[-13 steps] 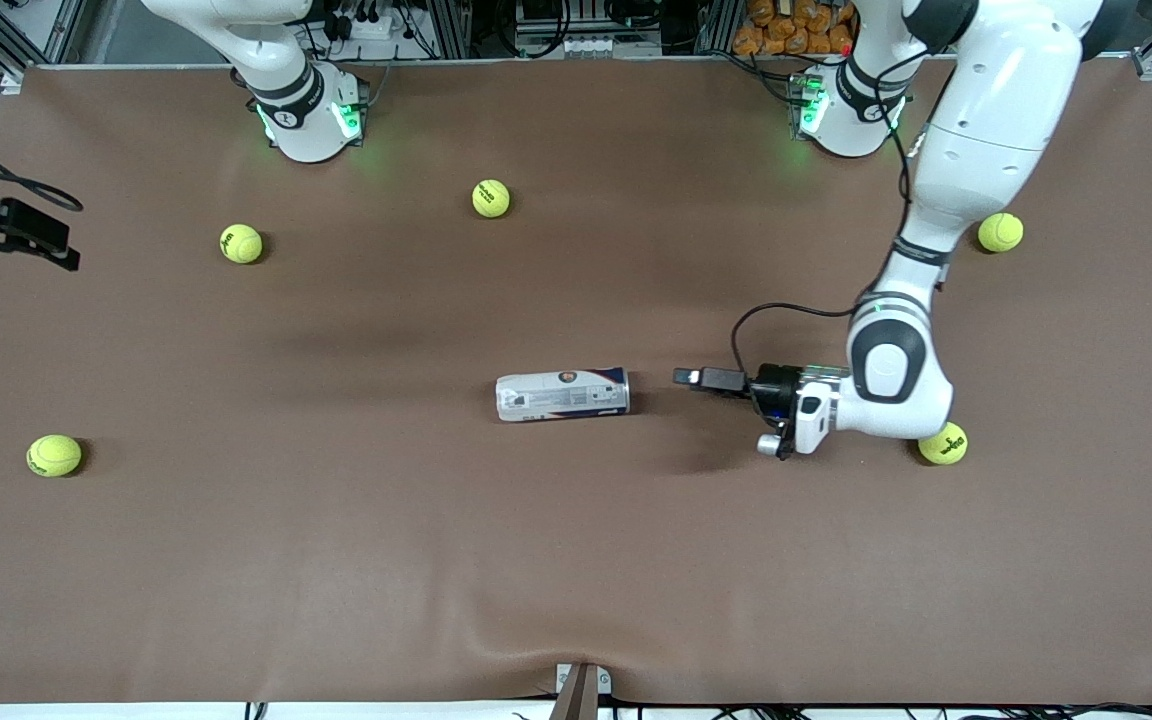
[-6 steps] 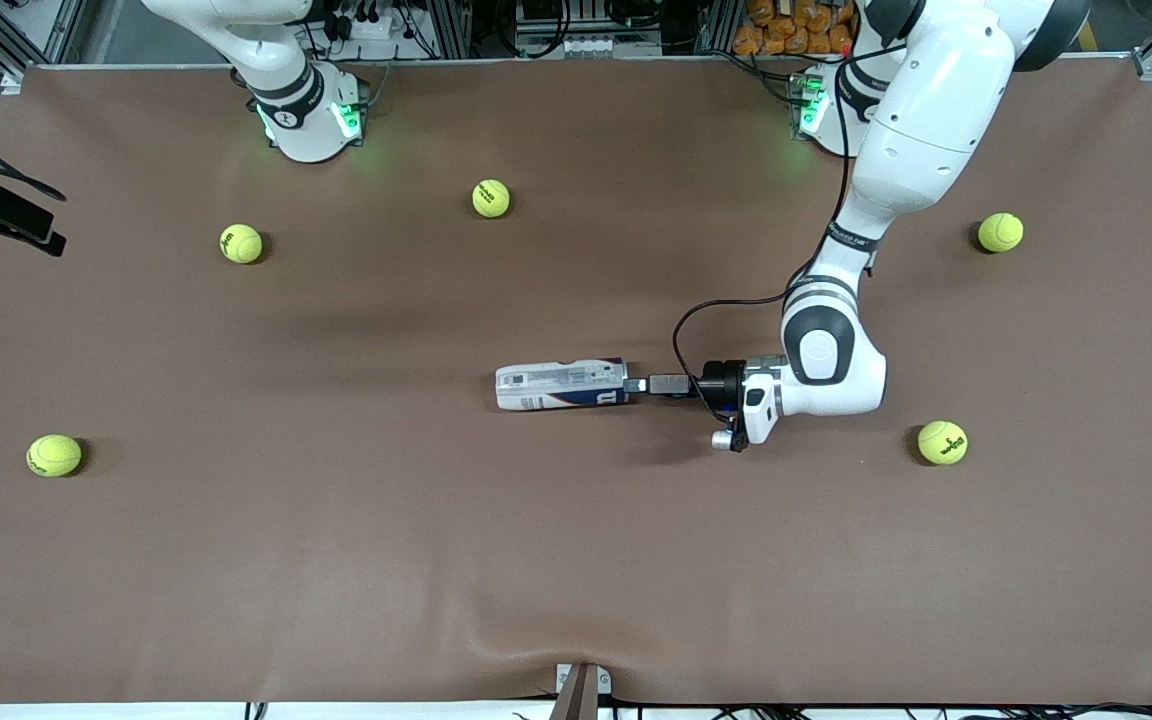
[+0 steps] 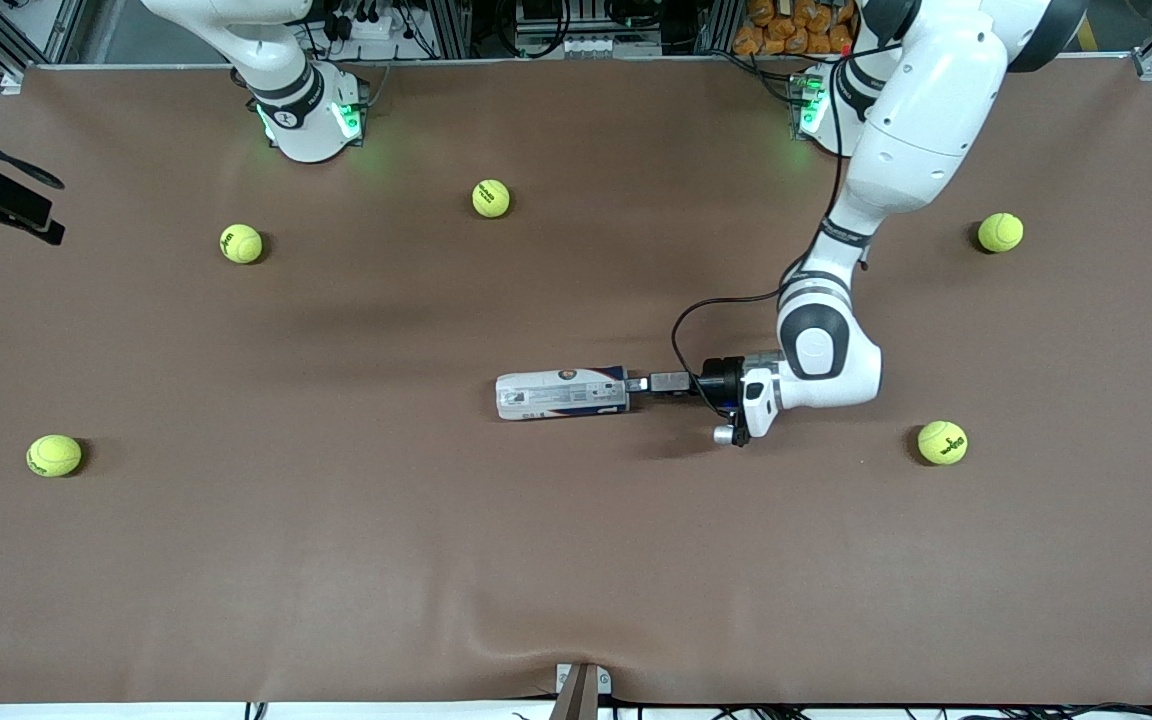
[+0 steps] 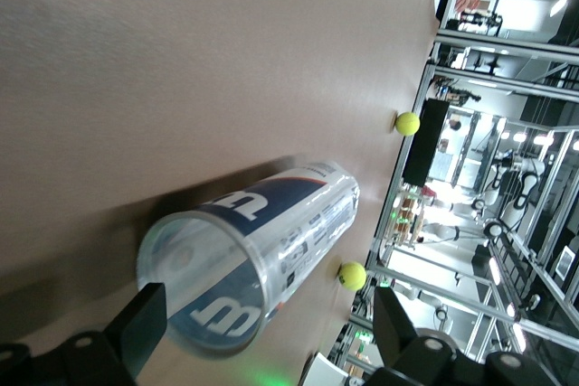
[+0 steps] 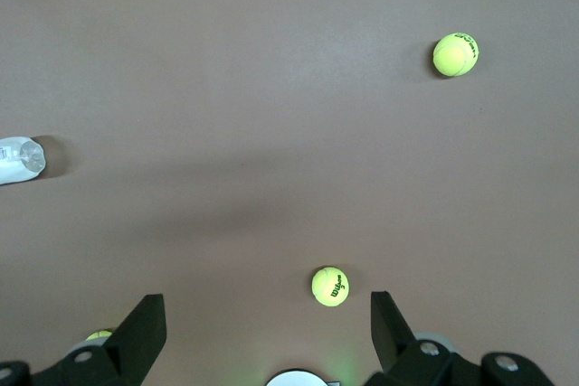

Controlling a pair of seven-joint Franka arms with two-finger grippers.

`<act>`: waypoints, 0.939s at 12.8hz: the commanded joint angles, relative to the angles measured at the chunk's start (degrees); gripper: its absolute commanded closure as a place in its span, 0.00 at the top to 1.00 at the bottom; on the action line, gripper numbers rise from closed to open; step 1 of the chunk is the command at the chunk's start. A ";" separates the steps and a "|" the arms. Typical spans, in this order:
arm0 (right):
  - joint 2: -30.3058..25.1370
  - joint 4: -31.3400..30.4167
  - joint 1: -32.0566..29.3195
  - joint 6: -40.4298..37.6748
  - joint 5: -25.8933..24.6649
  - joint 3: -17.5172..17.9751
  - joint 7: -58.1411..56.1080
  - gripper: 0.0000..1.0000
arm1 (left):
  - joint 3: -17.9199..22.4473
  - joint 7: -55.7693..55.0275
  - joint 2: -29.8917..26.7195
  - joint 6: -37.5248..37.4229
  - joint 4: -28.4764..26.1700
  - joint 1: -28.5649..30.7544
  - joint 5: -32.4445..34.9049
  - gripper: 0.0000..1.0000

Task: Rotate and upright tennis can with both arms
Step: 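Move the left gripper to the can's open end and grip the rim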

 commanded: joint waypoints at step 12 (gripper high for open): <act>-1.46 -0.42 2.05 -2.88 2.07 -3.07 -1.65 1.00 | 0.12 -1.36 2.56 4.79 4.43 -3.44 -5.35 0.00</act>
